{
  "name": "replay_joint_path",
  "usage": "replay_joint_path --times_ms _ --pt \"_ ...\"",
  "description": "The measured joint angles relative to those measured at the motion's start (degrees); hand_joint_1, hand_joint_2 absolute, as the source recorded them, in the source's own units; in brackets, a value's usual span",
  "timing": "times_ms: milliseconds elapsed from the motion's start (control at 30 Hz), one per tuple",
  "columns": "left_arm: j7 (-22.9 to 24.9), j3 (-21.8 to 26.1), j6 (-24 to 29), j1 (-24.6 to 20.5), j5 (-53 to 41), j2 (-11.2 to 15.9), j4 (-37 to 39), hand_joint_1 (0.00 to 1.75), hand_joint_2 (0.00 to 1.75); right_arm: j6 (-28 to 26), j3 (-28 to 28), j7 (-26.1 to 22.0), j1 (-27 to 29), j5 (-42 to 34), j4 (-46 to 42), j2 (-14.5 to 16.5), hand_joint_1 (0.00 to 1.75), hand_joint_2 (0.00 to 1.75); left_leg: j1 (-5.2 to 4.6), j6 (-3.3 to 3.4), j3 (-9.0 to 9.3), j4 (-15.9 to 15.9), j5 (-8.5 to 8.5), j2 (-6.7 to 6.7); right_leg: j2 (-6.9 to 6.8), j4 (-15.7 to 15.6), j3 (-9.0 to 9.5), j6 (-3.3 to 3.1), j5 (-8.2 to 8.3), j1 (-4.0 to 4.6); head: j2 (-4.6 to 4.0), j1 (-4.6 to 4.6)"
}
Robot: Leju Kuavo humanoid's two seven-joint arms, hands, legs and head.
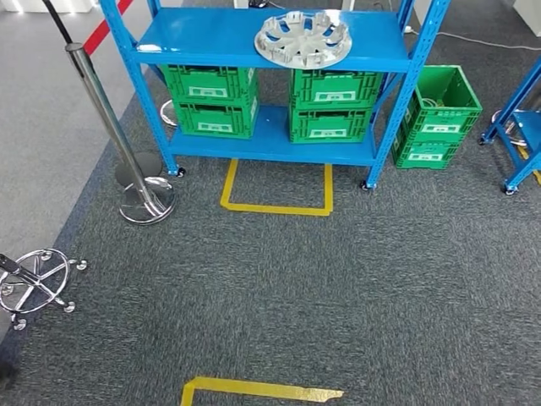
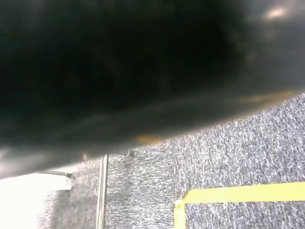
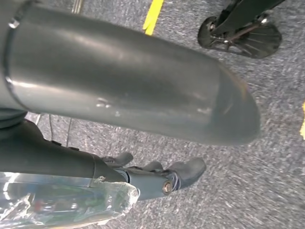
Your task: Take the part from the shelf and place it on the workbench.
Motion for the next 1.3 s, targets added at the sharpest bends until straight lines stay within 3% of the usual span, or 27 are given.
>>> replay_joint_path --times_ms 67,100,167,200,233,267,333,367,400,533,600,700,733,767,800,867,900,933,1033,1100,1200,1233,1300 --pt "0.0 -0.1 0.0 0.0 0.0 0.0 -0.1 0.0 0.0 0.0 0.1 0.0 0.0 0.0 0.0 0.0 0.0 0.0 0.1 -0.63 -0.54 1.8 -1.37 -0.03 -0.02 -0.4 0.53 -0.72 -0.13 -0.23 0.0 -0.32" --pt "0.0 -0.1 0.0 0.0 0.0 0.1 -0.2 0.0 0.0 0.0 0.1 0.0 -0.1 0.0 0.0 0.0 0.0 0.0 0.23 -0.96 -1.77 4.4 -2.78 -0.04 -0.04 -0.6 0.86 -1.08 -0.22 -0.37 0.0 -0.48" --pt "0.0 -0.1 0.1 0.0 0.0 0.1 -0.2 0.0 0.0 0.0 0.1 0.0 -0.1 0.0 0.0 0.0 0.0 0.0 0.59 -1.48 -6.13 12.4 -5.94 -0.04 -0.04 -0.7 1.25 -1.5 -0.61 -0.35 -0.01 -0.71" --pt "0.0 -0.1 0.0 0.0 0.0 0.1 -0.2 0.0 0.0 0.0 0.1 0.0 -0.1 0.0 0.0 0.0 0.0 0.0 0.77 -1.65 -8.27 15.7 -6.73 -0.04 -0.02 -0.7 1.45 -1.57 -0.83 -0.33 -0.01 -0.69" --pt "0.0 -0.1 0.0 0.0 0.0 0.1 -0.2 0.0 0.0 0.0 0.2 0.0 -0.1 0.0 0.0 0.0 0.0 0.0 0.9 -1.76 -9.65 17.3 -6.35 -0.04 0.02 -0.7 1.72 -1.54 -1.08 -0.32 -0.01 -0.7" --pt "0.0 0.0 0.0 0.0 0.0 0.1 -0.2 0.0 0.0 0.0 0.2 0.0 0.0 0.0 0.0 0.0 0.0 0.0 0.98 -1.79 -9.92 16.6 -4.67 -0.04 0.09 -0.7 2.11 -1.46 -1.35 -0.33 -0.01 -0.7" --pt "0.0 0.0 0.0 0.0 0.0 0.1 -0.2 0.0 0.0 0.0 0.2 0.0 0.0 0.0 0.1 0.0 0.0 0.0 1.07 -1.55 -7.66 10.0 0.81 -0.04 0.27 -0.7 2.98 -1.17 -2.05 -0.34 -0.01 -0.73" --pt "0.0 -0.1 0.0 0.0 0.0 0.1 -0.2 0.0 0.0 0.0 0.3 0.0 0.0 0.0 0.1 0.0 0.0 0.0 0.99 -1.33 -6.15 6.4 2.7 -0.06 0.35 -0.7 3.27 -0.89 -2.45 -0.26 -0.01 -0.72" --pt "0.0 -0.1 0.1 0.0 0.0 0.1 -0.2 0.0 0.0 0.0 0.3 0.0 -0.1 0.0 0.1 0.0 0.0 0.0 0.9 -1.07 -4.91 3.5 3.46 -0.06 0.42 -0.6 3.44 -0.56 -2.8 -0.2 -0.01 -0.76" --pt "0.1 -0.1 0.1 0.2 0.0 0.0 -0.3 0.0 0.0 0.0 0.3 0.0 -0.2 0.0 0.1 -0.1 0.0 0.0 0.75 -0.06 -3.73 1.1 2.59 -0.16 0.29 -0.8 3.65 0.84 -3.45 -0.21 -0.01 -0.64" --pt "0.1 -0.1 0.2 0.2 0.0 -0.1 -0.4 0.0 0.0 0.0 0.4 0.0 -0.3 0.0 0.2 -0.2 0.0 0.0 0.99 0.54 -3.28 0.6 2.46 -0.14 0.21 1.9 2.47 1.32 -5.1 -0.22 -0.01 -0.46" --pt "0.1 -0.2 0.2 0.2 0.0 -0.1 -0.4 0.0 0.0 0.0 0.4 0.0 -0.2 0.0 0.3 -0.3 0.0 0.0 0.91 1.26 -2.75 0.6 1.86 0.02 0.18 12.8 -4.12 1.57 -9.26 -0.25 -0.01 -0.24" --pt "0.1 -0.2 0.2 0.3 0.0 -0.1 -0.4 0.0 0.0 0.0 0.4 0.0 -0.1 0.0 0.3 -0.3 0.0 0.0 0.86 1.34 -2.46 0.6 1.6 -0.01 0.18 15.1 -5.86 1.6 -9.32 -0.24 -0.01 -0.24" --pt "0.1 -0.1 0.2 0.3 0.0 -0.1 -0.4 0.0 0.0 0.0 0.4 0.0 0.0 0.0 0.3 -0.3 0.0 0.0 0.84 1.32 -2.05 0.6 1.29 -0.08 0.17 15.3 -6.58 1.61 -8.14 -0.25 -0.01 -0.2" --pt "0.1 -0.1 0.2 0.3 0.0 -0.1 -0.4 0.0 0.0 0.0 0.4 0.0 0.1 0.0 0.3 -0.3 0.0 0.0 0.85 1.22 -1.49 0.6 0.93 -0.14 0.14 13.3 -6.14 1.57 -5.88 -0.26 -0.01 -0.19" --pt "0.1 -0.1 0.2 0.2 0.0 -0.1 -0.4 0.0 0.0 0.2 0.3 0.2 0.0 -0.1 0.3 -0.4 0.0 0.0 0.72 0.72 -0.35 0.6 -0.01 -0.21 -0.05 6.1 -3.48 1.37 -1.12 -0.25 -0.01 -0.11" --pt "0.1 -0.1 0.2 0.2 0.0 -0.1 -0.4 0.0 0.0 0.2 0.3 0.4 -0.1 -0.1 0.3 -0.4 0.0 0.0 0.6 0.41 0.0 0.7 -0.44 -0.21 -0.13 3.3 -2.19 1.11 0.03 -0.23 -0.01 -0.09" --pt "0.1 -0.1 0.2 0.2 0.0 -0.1 -0.5 0.0 0.0 0.2 0.3 0.7 -0.1 -0.2 0.3 -0.4 0.0 0.0 0.48 0.11 0.18 0.8 -0.74 -0.21 -0.16 1.7 -1.41 0.84 0.36 -0.17 -0.01 -0.11" --pt "0.3 -0.1 0.2 0.2 -0.3 -0.1 -0.5 0.0 0.0 0.3 0.2 1.8 -0.1 -0.3 0.4 -0.4 0.0 0.0 0.47 -0.55 0.39 1.0 -1.25 -0.19 -0.05 1.2 -0.89 -0.09 -0.27 -0.19 -0.01 -0.21" --pt "0.2 -0.1 0.2 0.2 -0.5 0.0 -0.6 0.0 0.0 0.2 0.2 2.3 -0.2 -0.4 0.4 -0.4 0.0 0.0 0.58 -1.12 -0.65 3.6 -2.87 -0.2 -0.08 0.9 -0.43 -0.74 -0.53 -0.41 -0.01 -0.39" --pt "-0.2 -0.1 -0.3 0.3 -1.0 0.0 -0.7 0.0 0.0 0.2 0.0 2.8 -0.4 -0.4 0.4 -0.4 0.0 0.0 0.82 -1.7 -6.84 14.6 -7.15 -0.2 -0.12 0.8 0.18 -1.38 -1.07 -0.44 -0.01 -0.61" --pt "-0.3 -0.1 -0.4 0.3 -1.1 0.0 -0.7 0.0 0.0 0.2 -0.1 3.0 -0.4 -0.4 0.4 -0.4 0.0 0.0 0.86 -1.73 -8.75 17.4 -7.44 -0.2 -0.09 0.8 0.42 -1.43 -1.29 -0.42 -0.01 -0.61" --pt "-0.5 0.0 -0.5 0.3 -1.1 0.0 -0.7 0.0 0.0 0.2 -0.2 3.1 -0.3 -0.4 0.4 -0.4 0.0 0.0 0.86 -1.63 -10.19 18.3 -5.91 -0.2 -0.01 0.8 0.9 -1.4 -1.65 -0.39 -0.01 -0.62"
